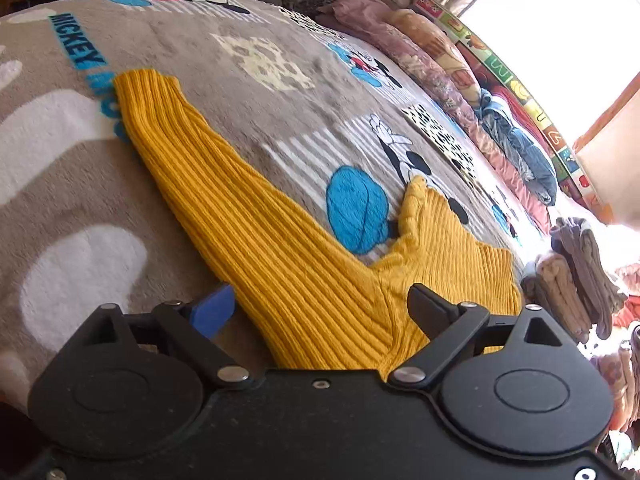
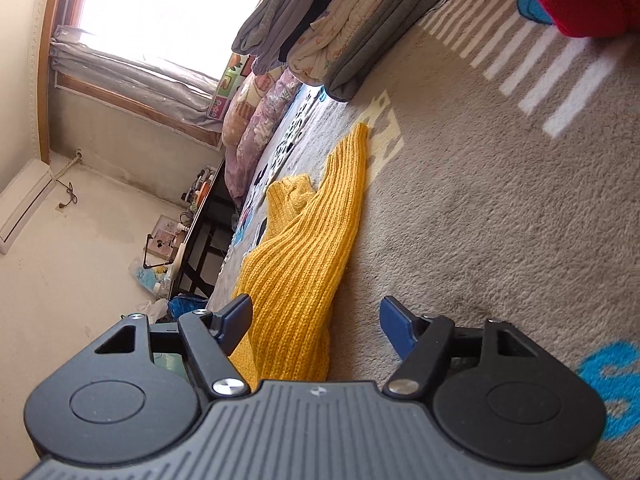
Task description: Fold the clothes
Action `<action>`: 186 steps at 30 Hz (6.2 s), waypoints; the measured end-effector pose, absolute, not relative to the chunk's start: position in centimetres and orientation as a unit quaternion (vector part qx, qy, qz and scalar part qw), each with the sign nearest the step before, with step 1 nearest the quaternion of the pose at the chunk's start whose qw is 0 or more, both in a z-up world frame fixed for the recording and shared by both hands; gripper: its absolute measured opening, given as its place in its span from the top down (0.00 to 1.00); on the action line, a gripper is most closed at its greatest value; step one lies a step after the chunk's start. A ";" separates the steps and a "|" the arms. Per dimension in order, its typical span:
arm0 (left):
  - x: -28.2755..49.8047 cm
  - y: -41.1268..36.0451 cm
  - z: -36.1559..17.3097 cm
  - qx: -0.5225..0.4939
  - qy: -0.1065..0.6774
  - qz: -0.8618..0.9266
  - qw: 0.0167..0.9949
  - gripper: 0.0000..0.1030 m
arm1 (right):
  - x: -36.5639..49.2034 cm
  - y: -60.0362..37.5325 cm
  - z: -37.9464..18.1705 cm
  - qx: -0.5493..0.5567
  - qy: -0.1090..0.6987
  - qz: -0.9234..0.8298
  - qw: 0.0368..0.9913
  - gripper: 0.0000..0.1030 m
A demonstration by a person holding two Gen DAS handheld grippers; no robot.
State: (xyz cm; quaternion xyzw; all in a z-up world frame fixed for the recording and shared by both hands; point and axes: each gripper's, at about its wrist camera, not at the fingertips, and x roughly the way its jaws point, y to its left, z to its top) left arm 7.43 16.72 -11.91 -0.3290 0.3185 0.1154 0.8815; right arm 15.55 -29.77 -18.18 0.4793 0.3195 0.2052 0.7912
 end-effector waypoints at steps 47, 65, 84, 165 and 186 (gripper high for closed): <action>10.0 15.3 -13.7 -0.257 0.309 0.122 0.907 0.01 | 23.9 -34.2 -13.8 0.412 0.259 0.096 0.869 0.90; 9.5 15.2 -13.7 -0.241 0.310 0.119 0.912 0.01 | 15.9 -40.4 -12.5 0.415 0.230 0.036 0.879 0.90; 3.9 17.4 -11.5 -0.321 0.269 0.096 0.903 0.02 | 9.5 -31.2 -13.5 0.305 0.284 0.078 0.906 0.55; 7.4 34.5 -16.0 -0.525 0.178 0.187 0.811 0.57 | 10.6 -32.8 -20.1 0.530 0.270 0.083 0.799 0.62; 6.1 38.1 -15.5 -0.466 0.162 0.261 0.830 0.85 | 9.9 -32.9 -20.9 0.546 0.240 0.071 0.799 0.91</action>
